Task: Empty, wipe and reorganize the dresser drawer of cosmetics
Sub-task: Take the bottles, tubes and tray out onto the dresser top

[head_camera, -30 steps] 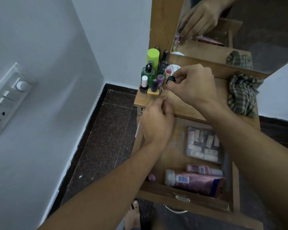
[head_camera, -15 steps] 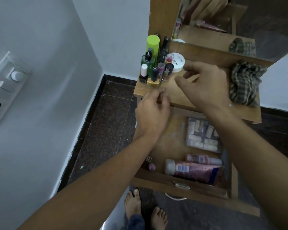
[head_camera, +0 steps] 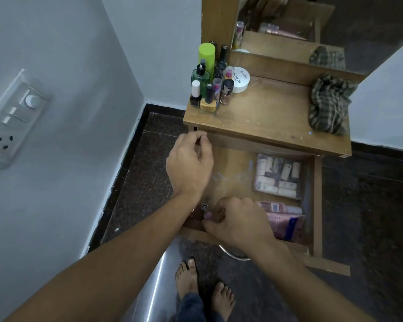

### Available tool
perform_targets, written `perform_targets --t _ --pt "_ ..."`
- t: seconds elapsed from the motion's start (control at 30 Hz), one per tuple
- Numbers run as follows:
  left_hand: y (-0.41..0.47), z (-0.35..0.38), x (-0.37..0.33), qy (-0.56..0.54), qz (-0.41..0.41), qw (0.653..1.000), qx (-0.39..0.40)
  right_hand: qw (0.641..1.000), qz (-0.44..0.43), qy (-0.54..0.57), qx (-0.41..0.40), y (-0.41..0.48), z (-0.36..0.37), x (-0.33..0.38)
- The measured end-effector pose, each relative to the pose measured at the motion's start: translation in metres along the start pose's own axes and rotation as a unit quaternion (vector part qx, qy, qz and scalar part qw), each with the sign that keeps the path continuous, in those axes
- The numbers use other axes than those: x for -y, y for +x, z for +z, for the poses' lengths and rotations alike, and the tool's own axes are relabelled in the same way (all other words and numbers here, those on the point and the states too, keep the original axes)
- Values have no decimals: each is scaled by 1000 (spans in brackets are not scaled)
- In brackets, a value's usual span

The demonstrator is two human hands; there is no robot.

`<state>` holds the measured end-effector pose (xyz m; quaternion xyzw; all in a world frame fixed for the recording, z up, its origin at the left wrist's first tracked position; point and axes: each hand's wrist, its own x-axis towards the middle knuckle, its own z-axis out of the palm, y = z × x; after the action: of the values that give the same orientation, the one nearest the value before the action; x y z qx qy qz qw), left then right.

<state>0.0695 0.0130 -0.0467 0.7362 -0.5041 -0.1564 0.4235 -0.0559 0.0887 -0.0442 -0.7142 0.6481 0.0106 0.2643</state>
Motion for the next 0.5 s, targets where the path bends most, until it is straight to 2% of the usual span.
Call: perform_targets --t 0.3,0.4,0.5 --pt "-6 -7 -7 -8 3 1000 -8 999 -16 -50 -13 -4 -8 6" --pt "-6 -9 -7 -12 11 1000 -3 997 4 -54 -60 -8 -44 3" --pt "-6 -7 -10 -13 22 1000 14 990 -14 22 -141 7 -90 1"
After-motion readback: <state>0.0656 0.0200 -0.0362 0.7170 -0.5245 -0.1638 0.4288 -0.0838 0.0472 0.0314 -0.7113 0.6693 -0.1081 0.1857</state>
